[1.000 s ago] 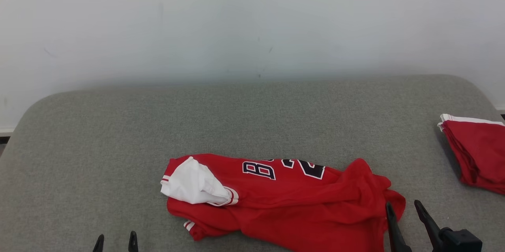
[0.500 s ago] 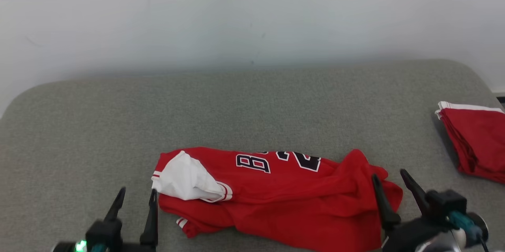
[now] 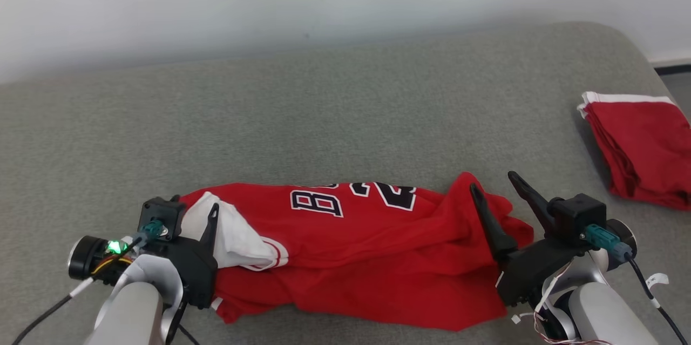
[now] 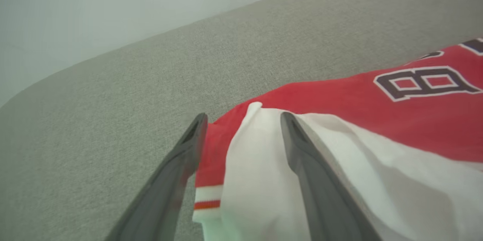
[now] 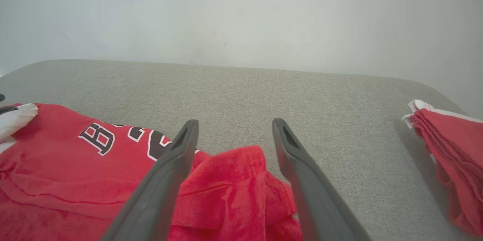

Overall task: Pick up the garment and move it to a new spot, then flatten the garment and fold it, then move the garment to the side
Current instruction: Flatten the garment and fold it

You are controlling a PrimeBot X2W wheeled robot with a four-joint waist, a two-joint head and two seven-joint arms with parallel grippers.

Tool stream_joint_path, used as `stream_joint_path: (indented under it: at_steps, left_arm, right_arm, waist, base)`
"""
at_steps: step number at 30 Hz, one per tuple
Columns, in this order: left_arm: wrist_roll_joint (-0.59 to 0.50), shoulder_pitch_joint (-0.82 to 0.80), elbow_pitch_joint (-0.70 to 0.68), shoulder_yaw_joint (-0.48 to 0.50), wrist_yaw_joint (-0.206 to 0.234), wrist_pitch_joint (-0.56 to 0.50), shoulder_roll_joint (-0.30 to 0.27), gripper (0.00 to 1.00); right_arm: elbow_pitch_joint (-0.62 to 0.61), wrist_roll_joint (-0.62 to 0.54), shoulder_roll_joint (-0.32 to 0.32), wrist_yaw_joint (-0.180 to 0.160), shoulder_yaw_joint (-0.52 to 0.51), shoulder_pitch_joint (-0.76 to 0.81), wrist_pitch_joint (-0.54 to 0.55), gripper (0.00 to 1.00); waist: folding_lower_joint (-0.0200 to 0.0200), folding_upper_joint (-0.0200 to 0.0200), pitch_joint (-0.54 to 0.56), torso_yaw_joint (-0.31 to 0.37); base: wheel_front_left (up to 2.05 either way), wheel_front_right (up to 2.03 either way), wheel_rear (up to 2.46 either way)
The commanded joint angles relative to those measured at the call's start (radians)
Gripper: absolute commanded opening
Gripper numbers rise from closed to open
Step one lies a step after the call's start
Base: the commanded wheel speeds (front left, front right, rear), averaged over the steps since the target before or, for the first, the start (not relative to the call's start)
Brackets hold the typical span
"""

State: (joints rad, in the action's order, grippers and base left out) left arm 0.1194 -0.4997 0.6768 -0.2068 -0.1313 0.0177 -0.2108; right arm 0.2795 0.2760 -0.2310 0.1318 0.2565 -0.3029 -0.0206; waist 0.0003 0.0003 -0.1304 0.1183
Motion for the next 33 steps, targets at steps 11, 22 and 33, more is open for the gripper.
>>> stream_joint_path:
  at_steps: [11,22,33]
  left_arm:
    - [0.031,-0.061,0.084,-0.103,0.002,-0.020,-0.053,1.00]
    - [0.028,-0.101,0.114,-0.237,0.002,-0.026,-0.062,1.00]
    - [0.096,-0.121,0.148,-0.242,0.002,-0.085,-0.064,0.58]
  right_arm:
    - [0.041,0.023,-0.014,-0.003,0.001,0.006,-0.033,1.00]
    - [0.055,0.024,-0.001,-0.003,0.008,0.014,-0.037,1.00]
    - [0.061,0.021,0.009,-0.003,0.007,0.017,-0.038,1.00]
  waist:
    - [-0.0003,-0.0003,-0.021,0.026]
    - [-0.0003,-0.0003,-0.008,0.028]
    - [-0.0003,-0.0003,-0.002,0.032]
  base:
    - [0.00,0.00,0.00]
    - [0.00,0.00,0.00]
    - [0.00,0.00,0.00]
